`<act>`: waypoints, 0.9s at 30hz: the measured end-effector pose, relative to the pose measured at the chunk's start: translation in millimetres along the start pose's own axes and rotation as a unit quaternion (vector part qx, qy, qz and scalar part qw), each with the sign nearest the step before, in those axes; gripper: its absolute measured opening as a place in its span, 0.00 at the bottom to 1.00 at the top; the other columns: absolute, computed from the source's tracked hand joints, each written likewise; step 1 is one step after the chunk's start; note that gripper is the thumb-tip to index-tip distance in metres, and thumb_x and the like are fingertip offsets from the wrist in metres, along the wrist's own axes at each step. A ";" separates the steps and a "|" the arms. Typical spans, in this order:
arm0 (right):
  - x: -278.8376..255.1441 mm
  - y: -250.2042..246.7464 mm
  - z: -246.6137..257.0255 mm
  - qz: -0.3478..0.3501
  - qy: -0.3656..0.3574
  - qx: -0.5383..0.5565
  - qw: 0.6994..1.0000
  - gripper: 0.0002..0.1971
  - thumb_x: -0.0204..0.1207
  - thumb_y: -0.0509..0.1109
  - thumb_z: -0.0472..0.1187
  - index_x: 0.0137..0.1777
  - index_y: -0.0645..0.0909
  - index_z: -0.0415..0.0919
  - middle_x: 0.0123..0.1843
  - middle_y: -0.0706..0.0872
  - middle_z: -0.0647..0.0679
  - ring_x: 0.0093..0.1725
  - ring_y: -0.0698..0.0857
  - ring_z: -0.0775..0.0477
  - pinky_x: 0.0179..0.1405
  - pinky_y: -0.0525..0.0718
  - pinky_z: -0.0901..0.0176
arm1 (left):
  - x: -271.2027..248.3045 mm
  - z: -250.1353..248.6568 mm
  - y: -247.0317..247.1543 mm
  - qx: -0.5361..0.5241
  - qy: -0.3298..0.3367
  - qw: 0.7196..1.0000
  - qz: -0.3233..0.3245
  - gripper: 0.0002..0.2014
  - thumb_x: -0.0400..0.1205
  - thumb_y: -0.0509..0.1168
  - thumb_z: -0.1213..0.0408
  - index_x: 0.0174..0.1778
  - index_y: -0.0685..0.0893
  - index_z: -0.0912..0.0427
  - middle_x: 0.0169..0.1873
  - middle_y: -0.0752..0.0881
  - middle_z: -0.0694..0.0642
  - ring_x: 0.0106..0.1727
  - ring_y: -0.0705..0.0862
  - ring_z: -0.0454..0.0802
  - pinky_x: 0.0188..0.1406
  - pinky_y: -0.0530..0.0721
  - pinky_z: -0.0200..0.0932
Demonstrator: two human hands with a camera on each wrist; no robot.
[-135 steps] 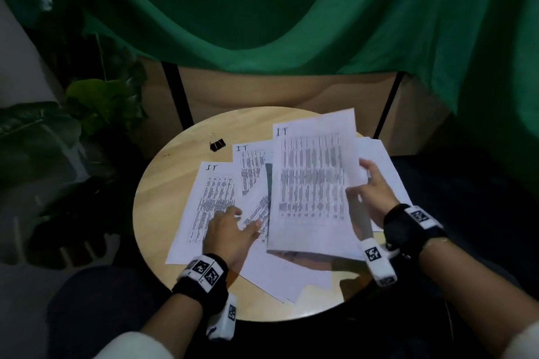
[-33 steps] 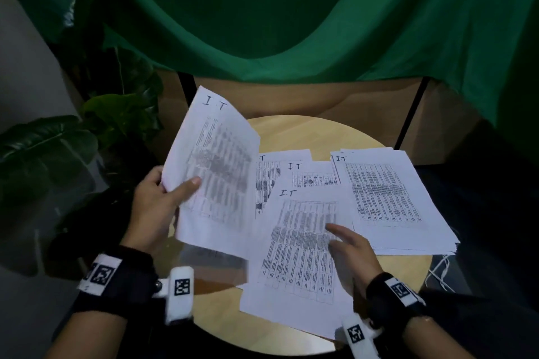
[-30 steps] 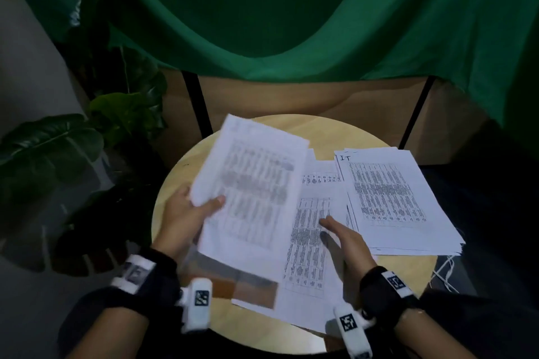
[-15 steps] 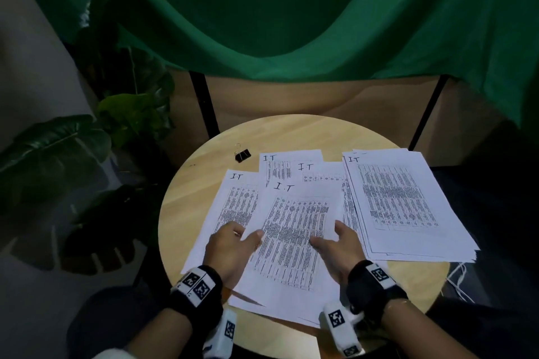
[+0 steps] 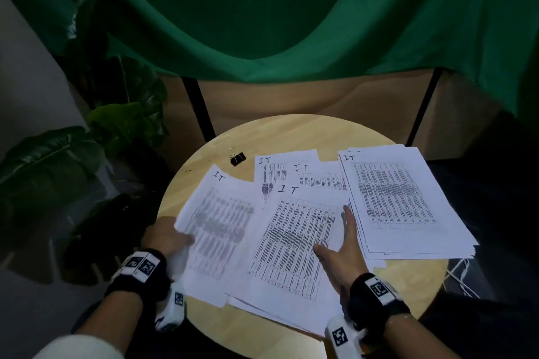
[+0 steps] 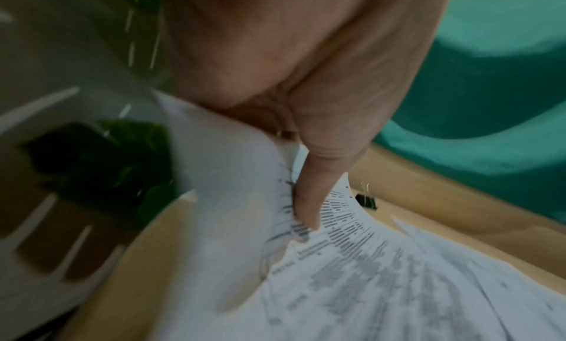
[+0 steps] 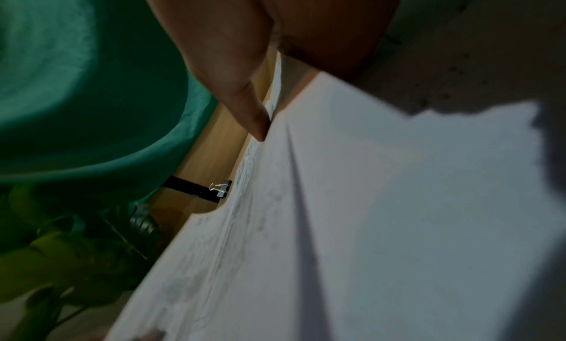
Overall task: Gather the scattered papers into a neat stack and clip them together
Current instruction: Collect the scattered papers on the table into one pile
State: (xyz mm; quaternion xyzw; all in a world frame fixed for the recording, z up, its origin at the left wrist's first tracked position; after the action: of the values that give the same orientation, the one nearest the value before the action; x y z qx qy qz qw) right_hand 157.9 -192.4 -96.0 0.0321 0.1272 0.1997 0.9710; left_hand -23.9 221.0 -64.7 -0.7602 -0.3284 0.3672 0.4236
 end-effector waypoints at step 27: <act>17.4 -73.0 79.1 0.012 0.008 0.084 0.996 0.20 0.80 0.65 0.14 0.67 0.80 0.30 0.55 0.93 0.31 0.47 0.95 0.43 0.47 0.93 0.58 | -127.3 -180.0 112.0 -0.312 0.124 0.938 0.086 0.29 0.82 0.79 0.40 0.75 0.83 0.48 0.70 0.86 0.52 0.74 0.87 0.56 0.76 0.86 0.61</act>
State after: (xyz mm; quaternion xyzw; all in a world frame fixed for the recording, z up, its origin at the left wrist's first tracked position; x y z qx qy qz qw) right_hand 221.6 -253.6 -31.9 0.1132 0.1510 0.2000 0.9614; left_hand 82.2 -2.3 -61.3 -0.9191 -0.3045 0.1840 0.1695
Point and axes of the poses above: each hand's wrist, its own x-axis towards the middle knuckle, its own y-axis out of the palm, z = x × y, the point moved 10 cm from there along x, towards the middle knuckle
